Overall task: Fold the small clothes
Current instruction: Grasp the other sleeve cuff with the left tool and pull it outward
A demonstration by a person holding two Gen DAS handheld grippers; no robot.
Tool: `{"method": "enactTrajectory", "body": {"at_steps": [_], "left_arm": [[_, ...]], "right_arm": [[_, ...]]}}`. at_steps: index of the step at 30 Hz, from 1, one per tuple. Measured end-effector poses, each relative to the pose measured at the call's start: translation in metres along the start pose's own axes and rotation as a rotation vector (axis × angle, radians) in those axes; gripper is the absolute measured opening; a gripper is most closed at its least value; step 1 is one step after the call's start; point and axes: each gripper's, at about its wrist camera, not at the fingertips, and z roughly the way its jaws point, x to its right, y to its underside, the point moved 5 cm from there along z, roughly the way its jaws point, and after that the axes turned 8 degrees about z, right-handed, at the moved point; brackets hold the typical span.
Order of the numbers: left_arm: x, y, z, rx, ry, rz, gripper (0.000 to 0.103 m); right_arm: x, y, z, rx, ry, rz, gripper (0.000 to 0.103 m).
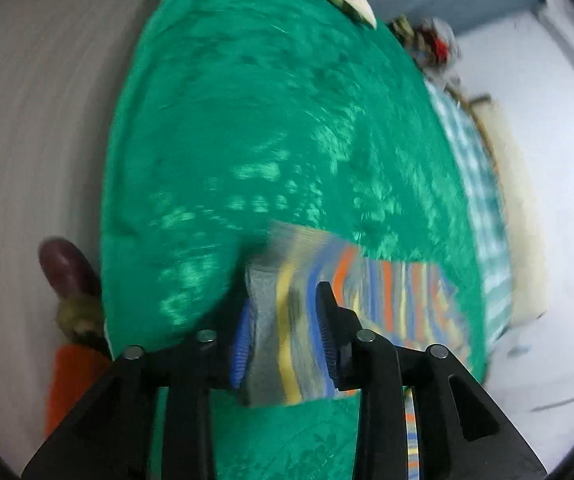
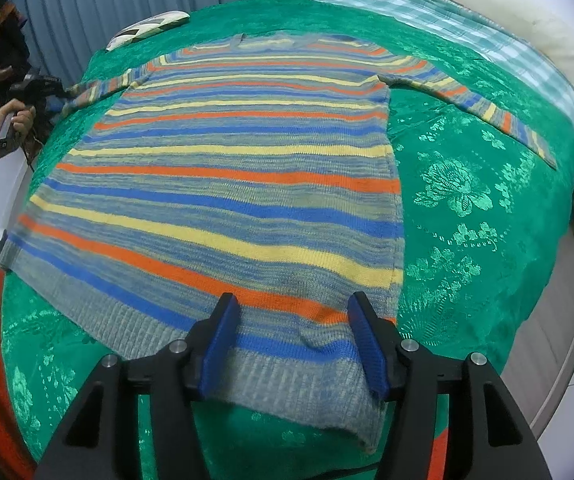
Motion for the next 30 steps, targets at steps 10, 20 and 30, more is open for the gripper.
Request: {"method": "enactTrajectory", "body": {"at_steps": [10,20,30], "left_arm": [[-0.001,0.046,-0.02,0.03,0.057,0.105,0.073],[0.031,0.043,-0.034,-0.024,0.056,0.161,0.002],[-0.017,0.033,-0.053,-0.008,-0.23,0.129,0.037]], "right_arm": [[-0.002,0.001,0.002,0.007,-0.002,-0.004,0.062],[-0.005,0.0,0.004,0.003,0.003,-0.019,0.063],[-0.003,0.0,0.004,0.006,0.001,-0.014,0.064]]}}
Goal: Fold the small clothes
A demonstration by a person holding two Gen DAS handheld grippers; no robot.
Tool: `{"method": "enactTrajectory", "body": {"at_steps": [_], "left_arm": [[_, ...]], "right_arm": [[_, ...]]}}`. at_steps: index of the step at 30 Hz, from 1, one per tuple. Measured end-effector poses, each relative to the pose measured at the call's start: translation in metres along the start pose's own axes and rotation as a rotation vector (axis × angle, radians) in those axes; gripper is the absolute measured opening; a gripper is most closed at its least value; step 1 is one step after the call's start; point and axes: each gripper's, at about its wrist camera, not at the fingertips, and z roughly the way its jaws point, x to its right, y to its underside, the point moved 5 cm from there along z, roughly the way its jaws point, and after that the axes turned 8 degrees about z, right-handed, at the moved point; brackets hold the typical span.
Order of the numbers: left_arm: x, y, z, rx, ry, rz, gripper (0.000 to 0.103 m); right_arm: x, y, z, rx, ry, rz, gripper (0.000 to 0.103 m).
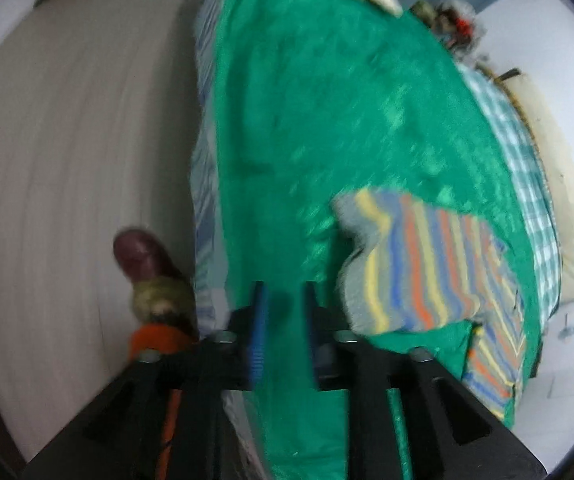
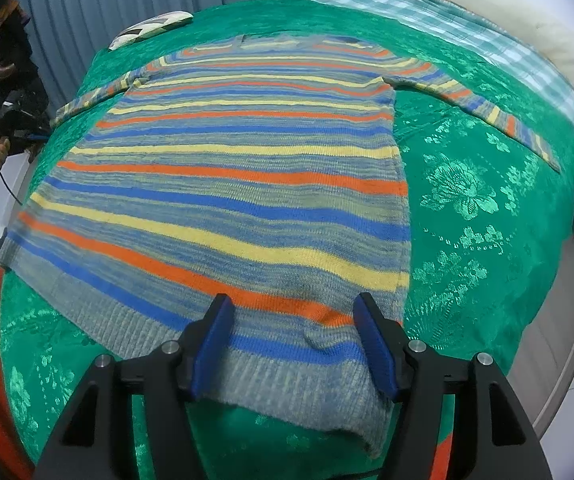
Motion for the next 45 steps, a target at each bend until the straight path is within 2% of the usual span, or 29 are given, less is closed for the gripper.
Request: {"method": "enactTrajectory", "body": {"at_steps": [1,4,6,8,9,10,11,12,13,15,16,18,21,23,25,27,28,30,32,33,35,39,42,45], "left_arm": [[0.011,-0.005,-0.009,0.045,-0.003,0.039,0.05],[0.053,-0.009,-0.013,0.092,0.035,0.182,0.07],[0.081,-0.009,-0.005,0.087,0.07,0.265,0.074],[0.103,-0.006,0.015,0.047,0.085,0.333,0.074],[0.104,-0.007,0.028,0.024,0.045,0.349,0.073],[0.096,-0.009,0.041,0.007,-0.07,0.35,0.062],[0.074,-0.014,0.052,-0.008,-0.229,0.312,0.053],[0.049,-0.022,0.056,-0.007,-0.298,0.224,0.052],[0.028,-0.026,0.049,0.02,-0.302,0.121,0.069],[0.006,-0.029,0.029,0.077,-0.349,0.027,0.067],[0.005,-0.03,0.016,0.104,-0.352,0.037,0.067],[0.021,-0.029,0.006,0.126,-0.289,0.091,0.068],[0.075,-0.019,-0.001,0.156,-0.165,0.261,0.082],[0.098,-0.011,0.007,0.153,-0.164,0.368,0.089],[0.1,-0.005,0.034,0.087,-0.252,0.427,0.088],[0.075,-0.002,0.058,-0.006,-0.363,0.39,0.088],[0.062,-0.003,0.059,-0.007,-0.376,0.34,0.096],[0.045,-0.004,0.04,0.017,-0.438,0.266,0.096],[0.051,0.004,0.018,0.039,-0.463,0.306,0.087],[0.058,0.01,0.003,0.058,-0.456,0.342,0.085],[0.083,0.035,-0.026,0.076,-0.371,0.434,0.086],[0.171,0.124,-0.07,0.047,-0.113,0.668,0.088],[0.221,0.201,-0.072,0.003,0.034,0.794,0.088],[0.258,0.255,-0.045,-0.065,0.061,0.859,0.088]], "right_arm": [[0.0,0.0,0.0,-0.001,0.002,-0.001,0.064],[0.0,-0.001,0.001,-0.005,0.002,-0.004,0.064],[-0.001,-0.001,0.001,-0.006,0.004,-0.005,0.064],[-0.001,-0.001,0.001,-0.005,0.009,-0.003,0.064],[-0.001,-0.001,0.002,-0.005,0.011,-0.002,0.064],[-0.002,-0.001,0.002,-0.006,0.014,-0.002,0.064],[-0.002,-0.002,0.002,-0.007,0.014,-0.003,0.064],[-0.002,-0.002,0.002,-0.008,0.013,-0.003,0.064],[-0.001,-0.002,0.002,-0.009,0.01,-0.002,0.064],[-0.001,-0.001,0.002,-0.006,0.006,-0.003,0.064],[-0.001,-0.001,0.002,-0.004,0.006,-0.003,0.064],[-0.001,-0.001,0.002,-0.001,0.006,-0.003,0.065],[-0.001,0.0,0.003,0.002,0.004,-0.005,0.066],[-0.002,0.0,0.004,0.004,0.005,-0.006,0.067],[-0.002,-0.001,0.004,0.004,0.009,-0.005,0.067],[-0.002,0.0,0.003,0.005,0.01,-0.006,0.067],[-0.002,0.0,0.003,0.004,0.008,-0.007,0.067],[-0.002,0.0,0.003,-0.001,0.006,-0.011,0.067],[-0.001,0.001,0.0,-0.009,0.001,-0.018,0.067],[0.001,0.001,-0.002,-0.013,-0.002,-0.021,0.067],[0.003,0.001,-0.01,-0.026,-0.007,-0.021,0.066],[0.007,-0.004,-0.038,-0.019,-0.054,-0.011,0.066],[0.004,-0.015,-0.052,-0.01,-0.089,-0.022,0.066],[-0.005,-0.022,-0.048,-0.016,-0.125,-0.036,0.066]]}}
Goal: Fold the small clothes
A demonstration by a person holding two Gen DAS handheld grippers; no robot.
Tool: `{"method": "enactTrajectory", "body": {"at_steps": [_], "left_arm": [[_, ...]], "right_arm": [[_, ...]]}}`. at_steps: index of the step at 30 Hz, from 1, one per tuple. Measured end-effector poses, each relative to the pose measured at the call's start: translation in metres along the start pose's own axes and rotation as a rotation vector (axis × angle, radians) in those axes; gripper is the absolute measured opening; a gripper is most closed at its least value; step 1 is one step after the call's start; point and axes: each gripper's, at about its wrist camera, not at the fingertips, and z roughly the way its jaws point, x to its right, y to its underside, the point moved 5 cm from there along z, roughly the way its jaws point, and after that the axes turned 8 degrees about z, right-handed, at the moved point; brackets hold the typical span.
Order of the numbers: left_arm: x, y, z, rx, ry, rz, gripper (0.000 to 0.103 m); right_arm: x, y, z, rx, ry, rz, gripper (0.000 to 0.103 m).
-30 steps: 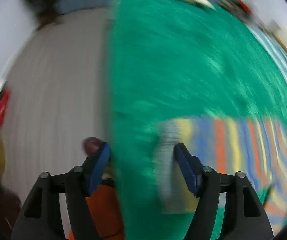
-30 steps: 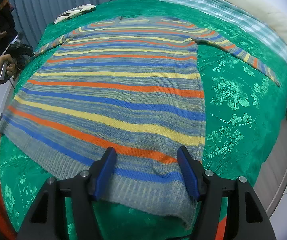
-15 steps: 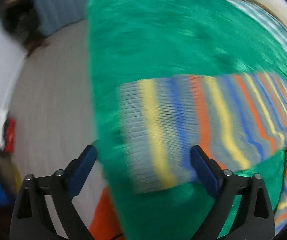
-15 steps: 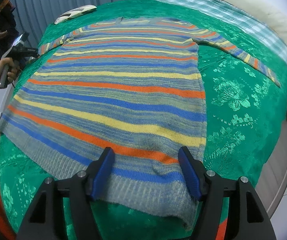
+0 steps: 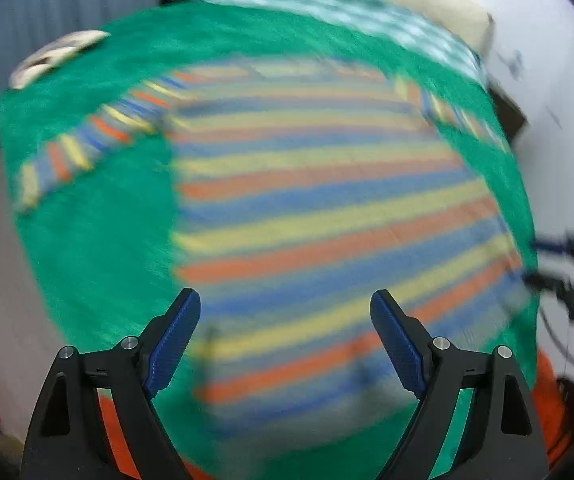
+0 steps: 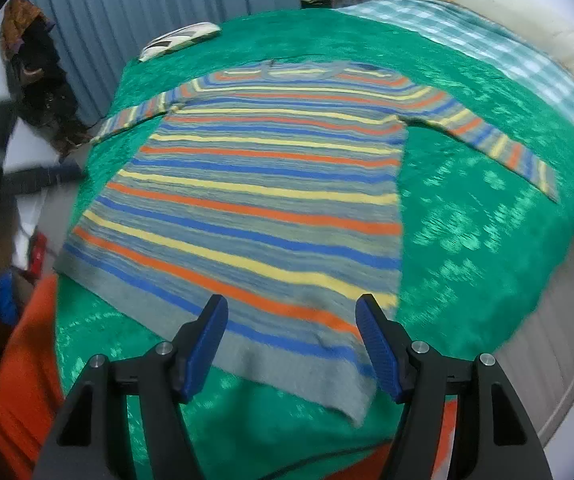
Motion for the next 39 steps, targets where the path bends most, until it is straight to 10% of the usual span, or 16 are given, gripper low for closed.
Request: {"method": "enactTrajectory", "body": {"at_steps": [4,19,28,32,39], "left_arm": [[0.024,0.053,0.026,-0.099,-0.055,0.022,0.085],[0.026,0.064,-0.035,-0.072,-0.084,-0.05,0.089],[0.017,-0.003,-0.077,0.182,-0.034,-0.178,0.095],[0.018,-0.001,-0.054,0.14,-0.05,-0.207,0.095],[0.011,0.026,-0.02,0.014,-0.042,-0.271,0.095]], "right_arm": [[0.001,0.031,0.041,-0.192,0.006,0.012,0.064],[0.019,0.046,-0.011,-0.218,-0.045,0.003,0.063],[0.24,-0.119,-0.052,0.179,-0.04,0.461,0.063],[0.339,-0.14,0.001,0.127,-0.041,0.72,0.062],[0.391,-0.143,0.054,0.083,-0.126,0.883,0.055]]}}
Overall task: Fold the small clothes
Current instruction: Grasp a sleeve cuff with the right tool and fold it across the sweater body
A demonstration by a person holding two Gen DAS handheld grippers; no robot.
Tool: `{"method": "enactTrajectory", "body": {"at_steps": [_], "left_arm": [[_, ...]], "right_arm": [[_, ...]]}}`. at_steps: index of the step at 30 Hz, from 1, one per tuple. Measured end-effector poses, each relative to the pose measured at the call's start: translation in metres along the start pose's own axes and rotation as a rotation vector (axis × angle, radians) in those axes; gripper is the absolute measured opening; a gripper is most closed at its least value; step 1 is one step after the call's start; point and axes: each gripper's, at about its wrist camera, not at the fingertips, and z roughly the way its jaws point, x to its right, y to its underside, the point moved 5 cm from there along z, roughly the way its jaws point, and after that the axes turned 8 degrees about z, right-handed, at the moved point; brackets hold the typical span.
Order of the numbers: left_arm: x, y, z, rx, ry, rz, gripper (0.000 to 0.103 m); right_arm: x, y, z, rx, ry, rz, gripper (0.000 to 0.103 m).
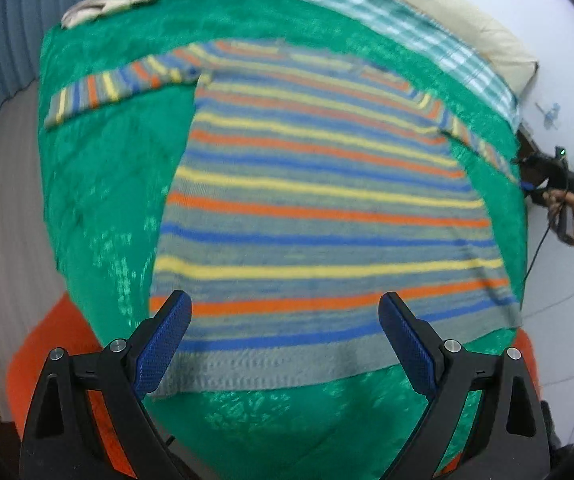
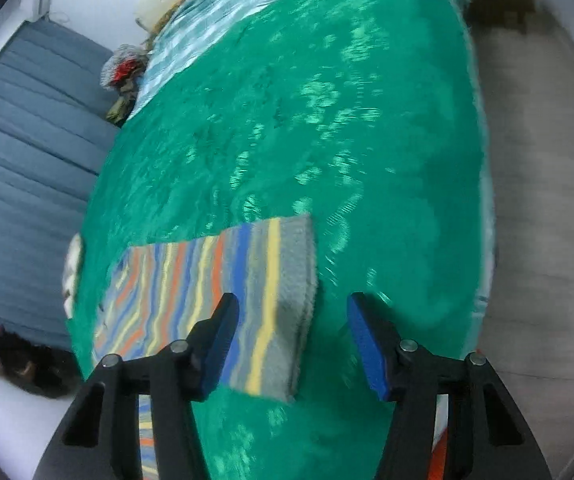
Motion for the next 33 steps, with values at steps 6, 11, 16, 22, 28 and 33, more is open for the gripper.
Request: {"method": "enactTrajectory", "body": {"at_steps": [6,11,16,22,28,33], "left_arm": [[-0.001,0.005,0.016,-0.035,0.021,-0.036,0.095],[0.002,0.003,0.006,0.011,0.016,-0.02,0.095],[-0.003,0.008,0.003,0.032,0.007,-0.017,0.095],[-0.012,0.014,-0.002,0.051,0.023,-0.048,0.095],[-0.03,0.024,-0.005,0.058,0.013,-0.094,0.095],[-0.044,0.03,-0.003,0.054,0.007,-0.141,0.095]], "right_arm": [[-0.003,-0.003,0.028,-0.069,-0.032,0.039,0.028],[-0.026,0.003,0.008,0.015,0.046,-0.021,0.002],[-0.147,0.023,-0.034,0.173,0.079,-0.363,0.002],[-0.314,0.108,-0.005,0.071,-0.096,-0.682,0.002],[-0.37,0.177,0.071,-0.187,-0.25,-0.748,0.045],[-0.347,0.16,0.079,-0.142,-0.176,-0.723,0.047]]}}
